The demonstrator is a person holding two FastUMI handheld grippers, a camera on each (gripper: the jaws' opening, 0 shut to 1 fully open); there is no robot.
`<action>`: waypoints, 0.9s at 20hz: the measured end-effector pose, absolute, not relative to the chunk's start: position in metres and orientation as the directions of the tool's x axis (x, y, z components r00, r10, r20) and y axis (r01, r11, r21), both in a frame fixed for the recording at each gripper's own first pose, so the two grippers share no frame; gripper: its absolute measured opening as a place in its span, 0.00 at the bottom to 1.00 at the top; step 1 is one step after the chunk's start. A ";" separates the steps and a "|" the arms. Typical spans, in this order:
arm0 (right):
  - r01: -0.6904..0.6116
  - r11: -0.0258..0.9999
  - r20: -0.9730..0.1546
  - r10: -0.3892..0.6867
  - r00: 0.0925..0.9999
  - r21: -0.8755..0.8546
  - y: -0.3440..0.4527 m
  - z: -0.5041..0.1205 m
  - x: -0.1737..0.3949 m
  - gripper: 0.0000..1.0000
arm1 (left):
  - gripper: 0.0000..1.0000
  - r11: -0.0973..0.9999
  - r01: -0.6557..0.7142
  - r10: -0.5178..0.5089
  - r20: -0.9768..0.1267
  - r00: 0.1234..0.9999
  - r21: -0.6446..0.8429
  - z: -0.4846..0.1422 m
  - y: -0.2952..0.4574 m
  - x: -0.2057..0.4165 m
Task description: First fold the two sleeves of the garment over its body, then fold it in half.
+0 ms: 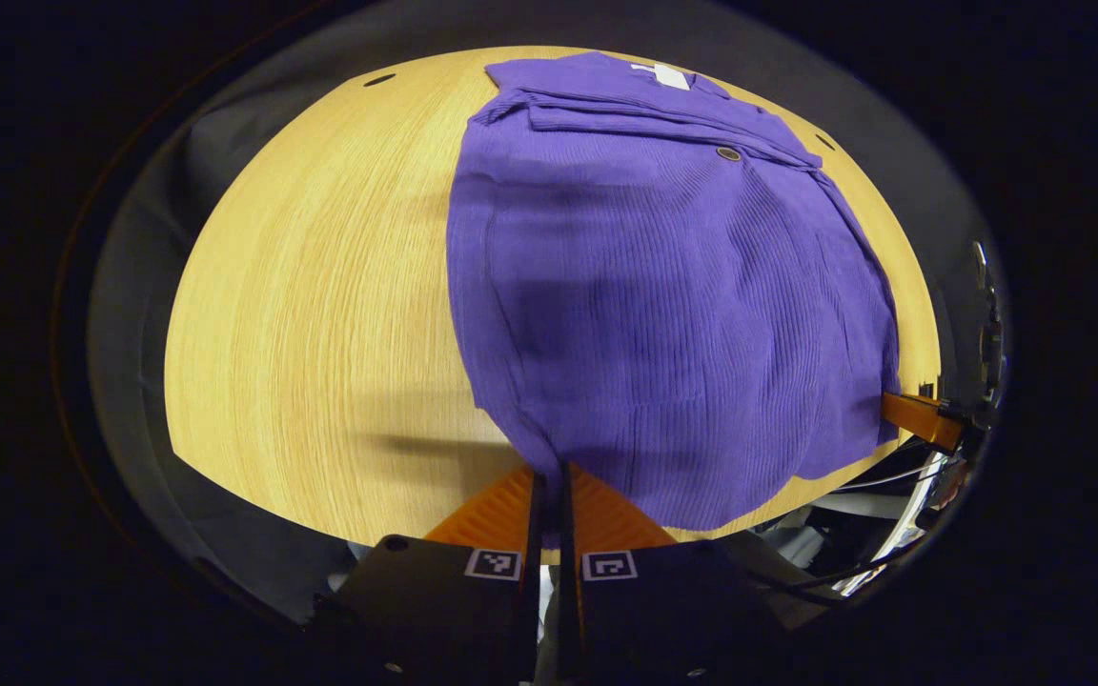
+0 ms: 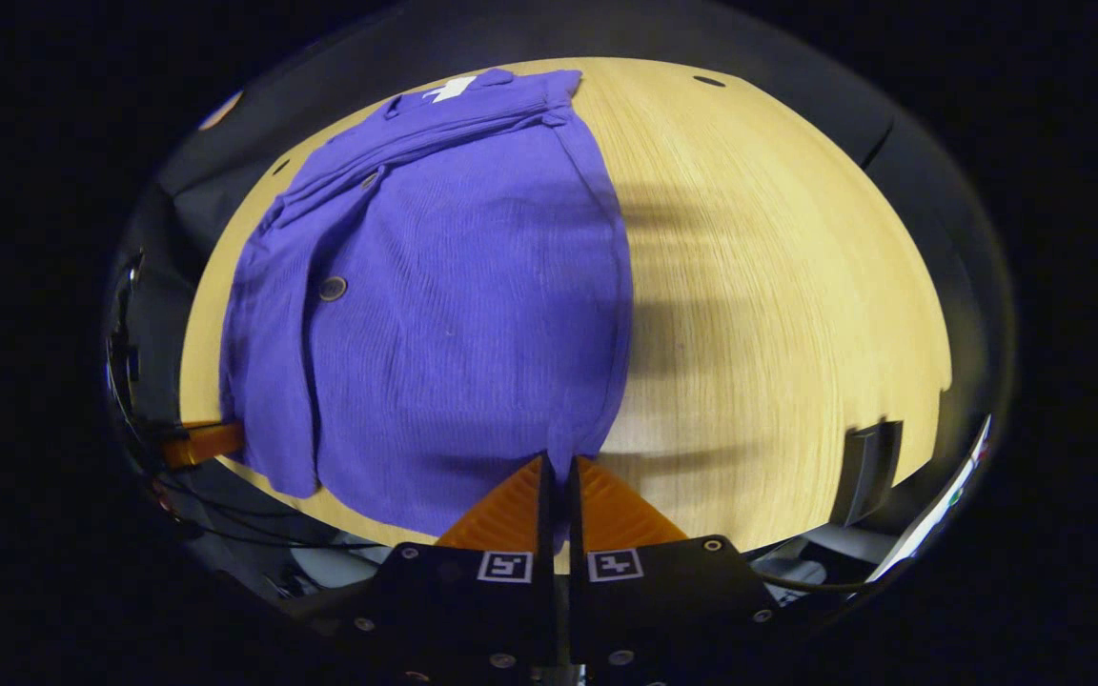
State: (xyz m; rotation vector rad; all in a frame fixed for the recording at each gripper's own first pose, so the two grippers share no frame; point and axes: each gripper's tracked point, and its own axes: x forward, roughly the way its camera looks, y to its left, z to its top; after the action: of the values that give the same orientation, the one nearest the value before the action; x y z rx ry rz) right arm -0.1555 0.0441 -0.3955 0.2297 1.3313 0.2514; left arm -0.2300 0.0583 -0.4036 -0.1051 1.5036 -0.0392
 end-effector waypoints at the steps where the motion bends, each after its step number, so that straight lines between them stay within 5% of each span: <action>1: -0.039 0.935 -0.910 0.353 0.217 0.354 0.050 -0.391 -0.154 0.05 | 0.07 0.993 -0.060 -0.101 -0.993 0.067 -0.105 -0.401 0.060 -0.230; 2: -0.039 0.927 -0.901 0.373 0.221 0.374 0.049 -0.387 -0.153 0.04 | 0.06 0.990 -0.077 -0.116 -0.991 0.071 -0.121 -0.396 0.062 -0.230; 3: -0.039 0.926 -0.898 0.374 0.230 0.376 0.044 -0.384 -0.150 0.14 | 0.05 0.988 -0.085 -0.123 -0.989 0.079 -0.129 -0.390 0.064 -0.229; 4: -0.035 0.922 -0.893 0.382 0.237 0.385 0.041 -0.380 -0.147 0.04 | 0.05 0.986 -0.089 -0.132 -0.987 0.092 -0.140 -0.383 0.065 -0.226; 18: -0.100 0.794 -0.724 0.592 0.355 0.600 0.060 -0.269 -0.052 0.03 | 0.05 0.977 -0.074 -0.176 -0.952 0.250 -0.201 -0.283 0.072 -0.128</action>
State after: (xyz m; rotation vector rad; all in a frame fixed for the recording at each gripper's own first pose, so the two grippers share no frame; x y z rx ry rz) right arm -0.0522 0.0598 -0.2694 0.5056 1.1288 0.4719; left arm -0.1282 0.0725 -0.2828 -0.2212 1.3193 -0.0703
